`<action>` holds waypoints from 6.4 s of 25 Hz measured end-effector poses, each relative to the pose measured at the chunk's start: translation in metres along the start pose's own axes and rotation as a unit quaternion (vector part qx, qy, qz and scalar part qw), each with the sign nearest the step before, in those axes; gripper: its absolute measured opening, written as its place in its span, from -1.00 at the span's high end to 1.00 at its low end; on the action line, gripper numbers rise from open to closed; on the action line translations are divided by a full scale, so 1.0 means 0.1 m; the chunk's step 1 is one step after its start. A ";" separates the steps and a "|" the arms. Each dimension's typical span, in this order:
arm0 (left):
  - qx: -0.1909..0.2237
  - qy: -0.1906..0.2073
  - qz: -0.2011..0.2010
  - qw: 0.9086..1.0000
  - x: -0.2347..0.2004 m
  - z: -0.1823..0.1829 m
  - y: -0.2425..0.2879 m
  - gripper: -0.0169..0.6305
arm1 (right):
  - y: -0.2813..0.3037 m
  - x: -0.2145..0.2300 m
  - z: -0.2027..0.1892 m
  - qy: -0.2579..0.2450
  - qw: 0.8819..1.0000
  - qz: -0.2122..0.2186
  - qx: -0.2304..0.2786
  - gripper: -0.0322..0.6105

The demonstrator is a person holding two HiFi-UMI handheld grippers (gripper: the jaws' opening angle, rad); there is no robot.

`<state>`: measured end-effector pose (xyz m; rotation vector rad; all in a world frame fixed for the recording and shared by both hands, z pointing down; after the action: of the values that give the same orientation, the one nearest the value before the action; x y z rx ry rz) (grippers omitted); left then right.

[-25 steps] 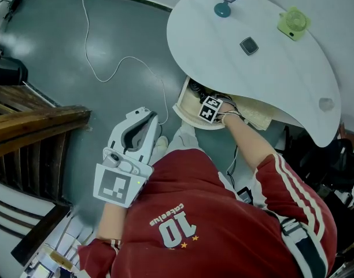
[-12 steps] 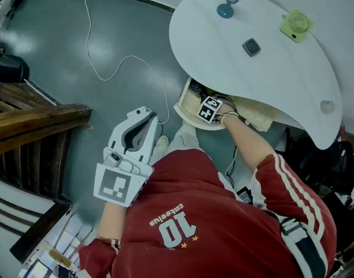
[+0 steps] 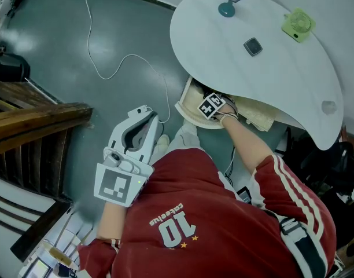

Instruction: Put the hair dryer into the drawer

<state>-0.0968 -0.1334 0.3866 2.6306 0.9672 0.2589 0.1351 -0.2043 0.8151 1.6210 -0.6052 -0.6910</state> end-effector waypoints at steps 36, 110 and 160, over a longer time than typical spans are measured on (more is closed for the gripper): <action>0.041 0.012 -0.024 0.999 -0.12 0.02 0.02 0.95 | -0.40 -0.10 -0.19 -0.021 0.986 0.164 0.008 0.13; 0.169 0.027 -0.127 0.977 -0.35 0.14 -0.85 0.95 | -2.44 -0.70 -0.55 0.337 0.904 -0.050 0.259 0.19; 0.310 0.062 -0.212 0.925 0.18 1.44 -1.25 0.95 | -6.56 -1.51 -1.20 0.323 0.653 -0.280 0.625 0.71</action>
<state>-0.1175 -0.0663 0.2085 2.8495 1.8867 0.0050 0.1248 0.0855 0.1962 3.2306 0.1032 0.0895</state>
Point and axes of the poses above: the fingertips, and each gripper's own axes: y forward along the fingers, x to its right, z out of its top, the point moved 6 cm from there along -y, backward along the fingers, and after that the axes turned 10 degrees about y, right-handed, at the moved point
